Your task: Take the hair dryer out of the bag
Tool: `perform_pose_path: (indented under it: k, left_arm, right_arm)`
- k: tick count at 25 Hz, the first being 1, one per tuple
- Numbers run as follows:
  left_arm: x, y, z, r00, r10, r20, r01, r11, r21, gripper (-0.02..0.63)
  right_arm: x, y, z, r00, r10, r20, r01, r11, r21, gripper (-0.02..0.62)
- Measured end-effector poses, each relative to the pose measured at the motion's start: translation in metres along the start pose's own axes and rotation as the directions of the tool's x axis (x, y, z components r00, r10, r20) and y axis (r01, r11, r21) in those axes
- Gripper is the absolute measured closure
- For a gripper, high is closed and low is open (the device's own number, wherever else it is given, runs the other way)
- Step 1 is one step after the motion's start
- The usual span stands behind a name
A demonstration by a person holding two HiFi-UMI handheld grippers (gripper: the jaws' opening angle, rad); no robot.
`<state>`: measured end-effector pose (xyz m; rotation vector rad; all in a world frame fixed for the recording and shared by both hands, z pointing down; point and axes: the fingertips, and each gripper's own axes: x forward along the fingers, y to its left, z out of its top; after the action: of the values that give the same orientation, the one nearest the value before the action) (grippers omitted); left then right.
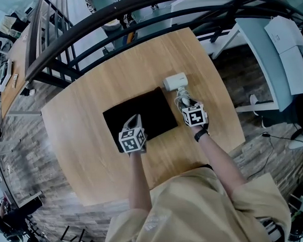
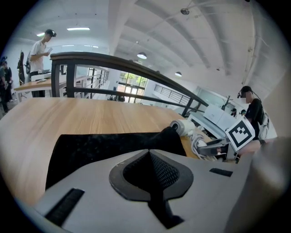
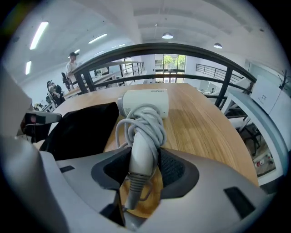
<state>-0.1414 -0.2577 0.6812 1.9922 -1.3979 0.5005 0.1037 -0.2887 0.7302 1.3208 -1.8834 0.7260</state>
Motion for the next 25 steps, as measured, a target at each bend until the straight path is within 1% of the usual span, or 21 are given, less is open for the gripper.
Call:
perform_pose_path:
  k: [2,4,5,7,8,10,12,14,16,17,19,22,23,25]
  left_arm:
    - [0.001,0.001,0.0,1.0,0.0,0.009,0.001,1.0,-0.007,0.595]
    - [-0.003,0.001,-0.003,1.0,-0.006,0.013,0.006,1.0,-0.014,0.595]
    - [-0.006,0.001,-0.004,1.0,-0.007,0.015,0.007,1.0,-0.015,0.592]
    - [-0.015,0.0,-0.004,1.0,-0.007,0.023,0.007,1.0,-0.014,0.564]
    - [-0.02,-0.001,-0.003,1.0,-0.007,0.03,0.007,1.0,-0.013,0.526]
    - [-0.034,-0.005,0.001,0.999,-0.004,0.054,0.004,1.0,-0.008,0.514]
    - [-0.05,-0.009,0.006,0.996,0.001,0.089,-0.002,1.0,0.002,0.506]
    - [-0.07,-0.015,0.013,0.991,0.006,0.136,-0.008,1.0,0.012,0.494]
    - [-0.089,-0.025,0.02,0.982,0.003,0.187,-0.008,1.0,0.027,0.494]
    - [-0.099,-0.031,0.023,0.978,0.0,0.209,-0.008,0.999,0.039,0.494]
    - [-0.116,-0.043,0.026,0.969,-0.001,0.246,-0.015,0.998,0.064,0.505]
    - [-0.14,-0.055,0.031,0.956,0.005,0.293,-0.036,0.994,0.099,0.545]
    - [-0.146,-0.059,0.033,0.951,0.004,0.308,-0.04,0.993,0.11,0.555]
    - [-0.16,-0.067,0.037,0.94,-0.004,0.34,-0.044,0.99,0.133,0.569]
  right_arm:
    - [0.005,-0.001,-0.001,1.0,-0.014,0.011,0.014,1.0,-0.024,0.42]
    - [0.004,0.0,-0.003,1.0,-0.01,0.015,0.011,0.999,-0.044,0.417]
    - [0.001,0.001,-0.005,1.0,-0.007,0.013,0.008,0.999,-0.054,0.403]
    - [-0.006,-0.001,-0.009,1.0,-0.007,0.006,0.008,0.998,-0.064,0.356]
    - [-0.013,-0.003,-0.01,1.0,-0.013,0.008,0.014,0.998,-0.066,0.352]
    - [-0.033,-0.007,-0.002,0.998,-0.034,0.049,0.038,0.996,-0.075,0.348]
    - [-0.059,-0.004,0.011,0.991,-0.042,0.129,0.05,0.997,-0.059,0.35]
    - [-0.087,0.009,0.023,0.975,-0.026,0.223,0.033,0.999,-0.027,0.354]
    - [-0.115,0.027,0.034,0.951,0.008,0.309,-0.002,1.0,-0.019,0.385]
    - [-0.129,0.038,0.039,0.937,0.03,0.348,-0.022,0.999,-0.026,0.412]
    - [-0.153,0.061,0.046,0.908,0.084,0.41,-0.068,0.996,-0.054,0.435]
    - [-0.183,0.097,0.052,0.865,0.156,0.477,-0.119,0.987,-0.108,0.48]
    - [-0.192,0.107,0.054,0.851,0.17,0.497,-0.12,0.984,-0.132,0.497]
    - [-0.208,0.123,0.057,0.826,0.18,0.535,-0.088,0.977,-0.192,0.523]
